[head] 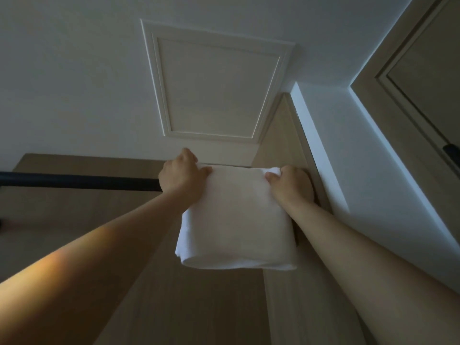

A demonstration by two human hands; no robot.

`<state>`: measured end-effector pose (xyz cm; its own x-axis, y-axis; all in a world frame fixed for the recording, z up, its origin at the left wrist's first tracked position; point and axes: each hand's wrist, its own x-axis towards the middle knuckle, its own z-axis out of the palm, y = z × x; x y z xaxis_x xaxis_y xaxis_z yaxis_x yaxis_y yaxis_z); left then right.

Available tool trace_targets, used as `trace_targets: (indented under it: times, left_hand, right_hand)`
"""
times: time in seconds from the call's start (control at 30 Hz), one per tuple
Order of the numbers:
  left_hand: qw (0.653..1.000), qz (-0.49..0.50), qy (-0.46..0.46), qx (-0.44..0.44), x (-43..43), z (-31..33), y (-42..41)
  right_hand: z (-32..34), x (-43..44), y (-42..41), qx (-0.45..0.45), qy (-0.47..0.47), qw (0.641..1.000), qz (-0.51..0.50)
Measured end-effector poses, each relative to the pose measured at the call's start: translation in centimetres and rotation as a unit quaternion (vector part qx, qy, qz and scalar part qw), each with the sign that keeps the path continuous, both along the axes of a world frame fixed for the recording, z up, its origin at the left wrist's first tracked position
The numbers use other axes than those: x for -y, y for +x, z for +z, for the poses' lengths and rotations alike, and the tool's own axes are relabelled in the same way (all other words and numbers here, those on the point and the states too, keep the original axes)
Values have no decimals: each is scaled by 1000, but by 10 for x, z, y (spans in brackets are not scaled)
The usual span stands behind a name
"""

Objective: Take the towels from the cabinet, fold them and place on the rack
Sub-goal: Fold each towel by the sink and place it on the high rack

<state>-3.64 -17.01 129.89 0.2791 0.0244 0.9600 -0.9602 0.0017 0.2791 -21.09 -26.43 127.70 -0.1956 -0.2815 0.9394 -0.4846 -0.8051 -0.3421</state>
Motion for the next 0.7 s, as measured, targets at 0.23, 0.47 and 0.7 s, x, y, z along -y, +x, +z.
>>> trace_targets:
  times: [0.23,0.47,0.7]
  left_hand:
    - [984,141,106,26,10,2,2]
    - [976,183,103,65,12,-8,16]
    - [997,-1,-4,76,6,-52,7]
  right_hand:
    - [5,4,-1,-64,-18,995,-69]
    - [-38,5,-3,-52,-15,993,105]
    - [-80,3,-5,-10,131,956,261]
